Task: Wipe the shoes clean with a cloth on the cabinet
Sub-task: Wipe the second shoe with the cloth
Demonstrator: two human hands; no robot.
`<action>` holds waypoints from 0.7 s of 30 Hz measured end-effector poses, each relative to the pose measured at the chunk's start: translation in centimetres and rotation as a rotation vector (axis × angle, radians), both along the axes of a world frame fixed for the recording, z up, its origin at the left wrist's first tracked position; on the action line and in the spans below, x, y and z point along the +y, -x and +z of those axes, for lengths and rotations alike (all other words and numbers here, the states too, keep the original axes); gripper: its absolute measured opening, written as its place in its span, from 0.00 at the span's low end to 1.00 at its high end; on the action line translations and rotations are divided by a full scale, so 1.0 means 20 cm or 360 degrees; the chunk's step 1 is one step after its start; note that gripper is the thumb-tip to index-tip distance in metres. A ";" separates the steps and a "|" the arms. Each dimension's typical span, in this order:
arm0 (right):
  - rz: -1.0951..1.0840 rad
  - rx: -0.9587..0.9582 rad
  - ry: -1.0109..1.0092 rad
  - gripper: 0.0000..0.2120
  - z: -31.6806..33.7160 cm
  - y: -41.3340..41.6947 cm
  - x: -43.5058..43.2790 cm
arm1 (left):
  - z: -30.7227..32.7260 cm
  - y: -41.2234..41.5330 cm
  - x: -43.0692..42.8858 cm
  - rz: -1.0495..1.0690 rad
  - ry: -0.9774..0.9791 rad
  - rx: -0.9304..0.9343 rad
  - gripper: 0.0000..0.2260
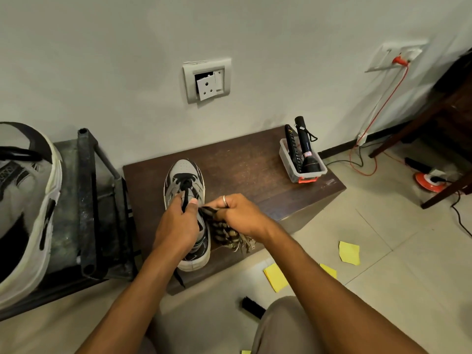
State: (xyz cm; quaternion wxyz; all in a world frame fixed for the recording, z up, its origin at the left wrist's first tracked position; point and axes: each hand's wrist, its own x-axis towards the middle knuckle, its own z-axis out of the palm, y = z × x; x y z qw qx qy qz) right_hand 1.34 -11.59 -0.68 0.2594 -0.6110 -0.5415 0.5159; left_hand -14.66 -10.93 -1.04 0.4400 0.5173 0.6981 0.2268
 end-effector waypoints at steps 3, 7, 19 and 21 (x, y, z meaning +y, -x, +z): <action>-0.0253 -0.0010 -0.0212 0.18 0.01 0.03 0.10 | -0.01 0.00 0.00 -0.0023 -0.0006 0.0016 0.21; -0.0423 -0.0230 -0.0423 0.20 -0.09 0.19 0.23 | 0.00 0.00 0.01 -0.0023 -0.0022 -0.0044 0.20; -0.0006 -0.0229 -0.0018 0.12 0.04 0.03 0.12 | -0.03 0.01 0.02 -0.0035 -0.0016 -0.0056 0.23; -0.0190 -0.0190 -0.0140 0.15 0.02 0.04 0.16 | -0.03 0.01 0.02 -0.0040 -0.0010 -0.0031 0.22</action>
